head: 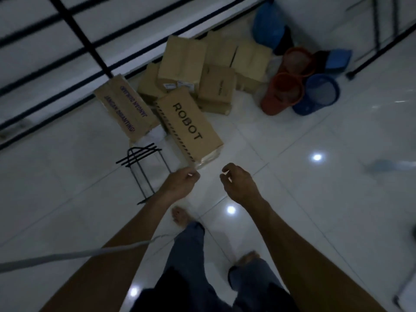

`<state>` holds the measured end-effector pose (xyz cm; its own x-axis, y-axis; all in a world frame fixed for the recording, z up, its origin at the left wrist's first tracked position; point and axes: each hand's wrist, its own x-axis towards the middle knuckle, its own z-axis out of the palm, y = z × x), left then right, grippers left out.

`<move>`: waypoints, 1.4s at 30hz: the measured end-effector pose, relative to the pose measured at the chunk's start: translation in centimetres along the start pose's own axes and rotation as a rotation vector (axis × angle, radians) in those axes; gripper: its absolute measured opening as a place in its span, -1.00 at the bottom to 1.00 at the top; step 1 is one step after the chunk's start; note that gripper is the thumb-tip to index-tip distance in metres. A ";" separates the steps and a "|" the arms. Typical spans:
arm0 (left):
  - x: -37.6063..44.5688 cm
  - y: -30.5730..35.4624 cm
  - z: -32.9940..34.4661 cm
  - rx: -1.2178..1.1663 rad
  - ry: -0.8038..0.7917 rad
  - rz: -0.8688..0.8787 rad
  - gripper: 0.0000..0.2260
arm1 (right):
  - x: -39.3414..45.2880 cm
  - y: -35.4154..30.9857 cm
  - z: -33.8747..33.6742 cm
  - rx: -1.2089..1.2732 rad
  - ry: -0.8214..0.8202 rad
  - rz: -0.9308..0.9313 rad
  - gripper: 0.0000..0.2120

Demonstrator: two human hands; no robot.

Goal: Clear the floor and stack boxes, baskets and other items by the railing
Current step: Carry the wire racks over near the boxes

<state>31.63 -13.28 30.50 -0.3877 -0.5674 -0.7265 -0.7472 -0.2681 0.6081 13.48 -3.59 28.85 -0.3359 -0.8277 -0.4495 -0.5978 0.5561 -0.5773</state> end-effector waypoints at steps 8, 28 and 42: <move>-5.6 12.2 15.4 0.253 -0.179 0.262 -0.75 | -13.8 12.5 -13.2 0.025 0.324 0.009 -0.70; -18.2 36.9 58.7 0.718 -0.624 0.588 -0.80 | -43.4 44.8 -34.7 0.232 0.796 0.592 -0.73; -17.4 47.0 87.9 0.508 -0.821 0.394 -0.83 | -56.6 64.9 -41.9 0.411 0.881 1.027 -0.75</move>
<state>-44.15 52.39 43.55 -0.7592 0.2119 -0.6154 -0.5531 0.2883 0.7816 -36.75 76.25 45.38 -0.9147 0.2633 -0.3065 0.3876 0.7862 -0.4813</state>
